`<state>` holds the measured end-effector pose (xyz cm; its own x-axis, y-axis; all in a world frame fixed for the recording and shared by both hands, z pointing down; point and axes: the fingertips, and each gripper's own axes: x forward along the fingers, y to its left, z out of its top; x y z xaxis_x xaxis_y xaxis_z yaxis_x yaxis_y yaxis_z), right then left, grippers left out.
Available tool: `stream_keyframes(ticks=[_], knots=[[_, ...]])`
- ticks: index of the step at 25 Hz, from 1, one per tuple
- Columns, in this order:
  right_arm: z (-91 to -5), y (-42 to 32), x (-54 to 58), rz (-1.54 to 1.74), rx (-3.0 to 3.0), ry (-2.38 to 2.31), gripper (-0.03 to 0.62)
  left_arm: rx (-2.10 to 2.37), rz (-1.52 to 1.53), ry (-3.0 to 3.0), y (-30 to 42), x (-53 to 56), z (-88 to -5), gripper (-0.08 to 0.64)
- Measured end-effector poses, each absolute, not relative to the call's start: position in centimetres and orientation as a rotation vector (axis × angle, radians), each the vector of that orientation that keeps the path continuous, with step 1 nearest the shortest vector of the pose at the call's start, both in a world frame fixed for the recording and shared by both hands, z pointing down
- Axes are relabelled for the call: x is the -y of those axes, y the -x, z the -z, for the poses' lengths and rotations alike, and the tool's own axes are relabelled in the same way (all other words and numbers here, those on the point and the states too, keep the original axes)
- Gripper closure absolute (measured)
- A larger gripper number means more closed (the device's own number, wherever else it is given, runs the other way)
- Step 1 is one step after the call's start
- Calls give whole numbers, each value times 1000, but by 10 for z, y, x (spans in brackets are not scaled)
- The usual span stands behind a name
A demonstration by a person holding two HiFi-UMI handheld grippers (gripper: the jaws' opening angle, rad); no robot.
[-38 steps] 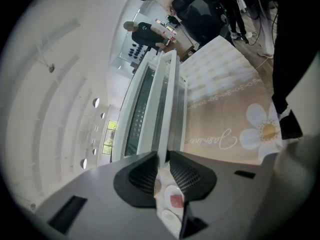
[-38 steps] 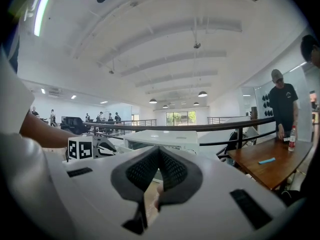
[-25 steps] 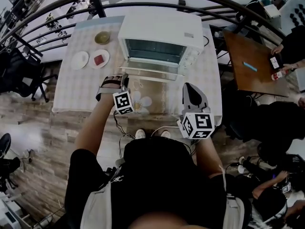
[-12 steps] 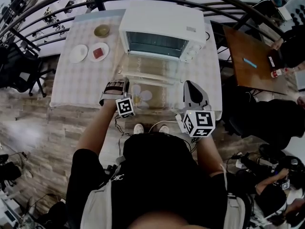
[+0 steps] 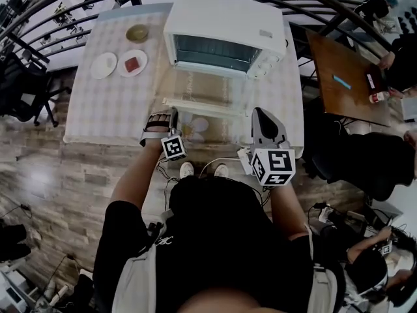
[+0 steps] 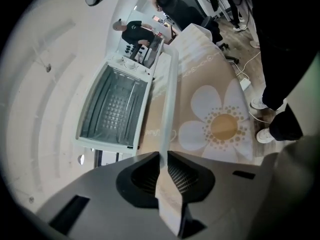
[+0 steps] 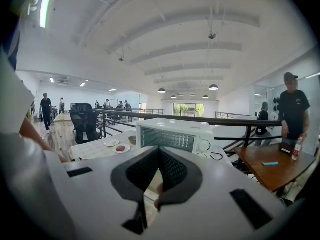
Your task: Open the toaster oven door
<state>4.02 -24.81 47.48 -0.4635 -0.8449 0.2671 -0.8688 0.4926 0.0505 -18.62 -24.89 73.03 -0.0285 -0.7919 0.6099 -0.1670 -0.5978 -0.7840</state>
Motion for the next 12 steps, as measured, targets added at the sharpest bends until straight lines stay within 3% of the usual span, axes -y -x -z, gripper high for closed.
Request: stream_keyframes(ticks=[3, 12], knots=[[-477, -41, 247, -130, 2465, -1451, 591, -1011, 1672, 1803, 183, 246, -741, 529], [-483, -58, 251, -137, 2407, -1487, 591, -1022, 1697, 1814, 179, 251, -762, 529]])
